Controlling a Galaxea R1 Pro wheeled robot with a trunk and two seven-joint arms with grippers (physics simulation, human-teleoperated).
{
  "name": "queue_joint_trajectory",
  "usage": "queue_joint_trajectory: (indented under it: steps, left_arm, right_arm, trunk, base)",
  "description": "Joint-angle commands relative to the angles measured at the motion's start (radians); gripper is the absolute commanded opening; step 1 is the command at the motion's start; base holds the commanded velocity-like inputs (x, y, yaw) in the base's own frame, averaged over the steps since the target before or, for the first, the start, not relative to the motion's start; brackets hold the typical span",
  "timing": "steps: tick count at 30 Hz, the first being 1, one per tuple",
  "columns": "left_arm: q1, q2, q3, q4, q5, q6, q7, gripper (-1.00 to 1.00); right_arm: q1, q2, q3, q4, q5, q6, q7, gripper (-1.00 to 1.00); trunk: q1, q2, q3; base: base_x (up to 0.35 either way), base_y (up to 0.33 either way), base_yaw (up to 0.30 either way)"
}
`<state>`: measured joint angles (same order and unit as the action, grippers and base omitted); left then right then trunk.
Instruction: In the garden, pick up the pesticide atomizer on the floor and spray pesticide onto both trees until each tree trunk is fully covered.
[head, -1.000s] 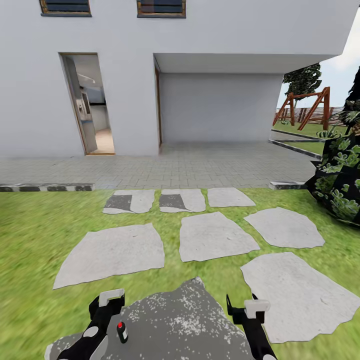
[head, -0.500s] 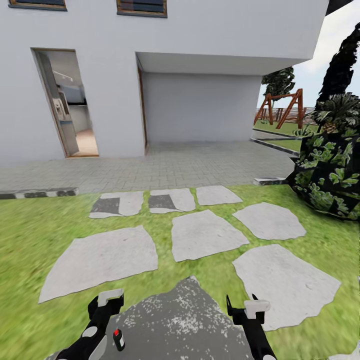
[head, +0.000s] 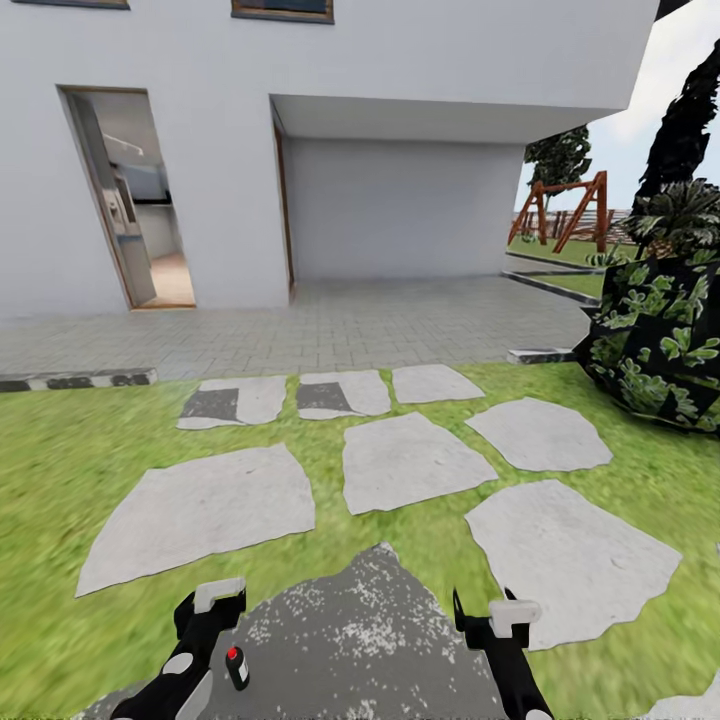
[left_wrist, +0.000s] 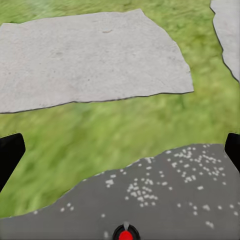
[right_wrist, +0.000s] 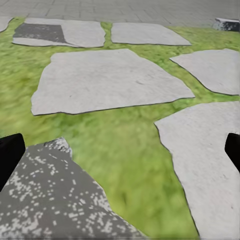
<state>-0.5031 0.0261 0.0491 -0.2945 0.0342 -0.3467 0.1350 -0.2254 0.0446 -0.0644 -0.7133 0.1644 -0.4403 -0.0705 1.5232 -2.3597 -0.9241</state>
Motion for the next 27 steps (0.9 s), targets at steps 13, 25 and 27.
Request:
queue_joint_trajectory:
  steps: [13, 25, 27]
  left_arm:
    - [0.000, 0.000, 0.000, 0.000, 0.000, 0.001, 0.000, 1.00]
    - [-0.002, 0.003, 0.000, 0.000, 0.000, 0.002, 0.000, 1.00]
    - [-0.002, 0.003, 0.000, 0.000, 0.000, 0.002, 0.000, 1.00]
  right_arm:
    - [0.000, 0.001, 0.001, -0.006, 0.000, 0.000, 0.001, 1.00]
    - [0.000, 0.001, 0.000, -0.005, -0.001, -0.001, 0.001, 1.00]
    - [0.000, 0.001, 0.001, -0.003, -0.001, 0.000, 0.001, 1.00]
  trunk:
    - [0.050, -0.091, -0.054]
    - [0.079, -0.141, -0.096]
    - [0.080, -0.142, -0.103]
  base:
    - [0.000, 0.000, 0.000]
    - [0.000, 0.000, 0.000]
    - [0.000, 0.000, 0.000]
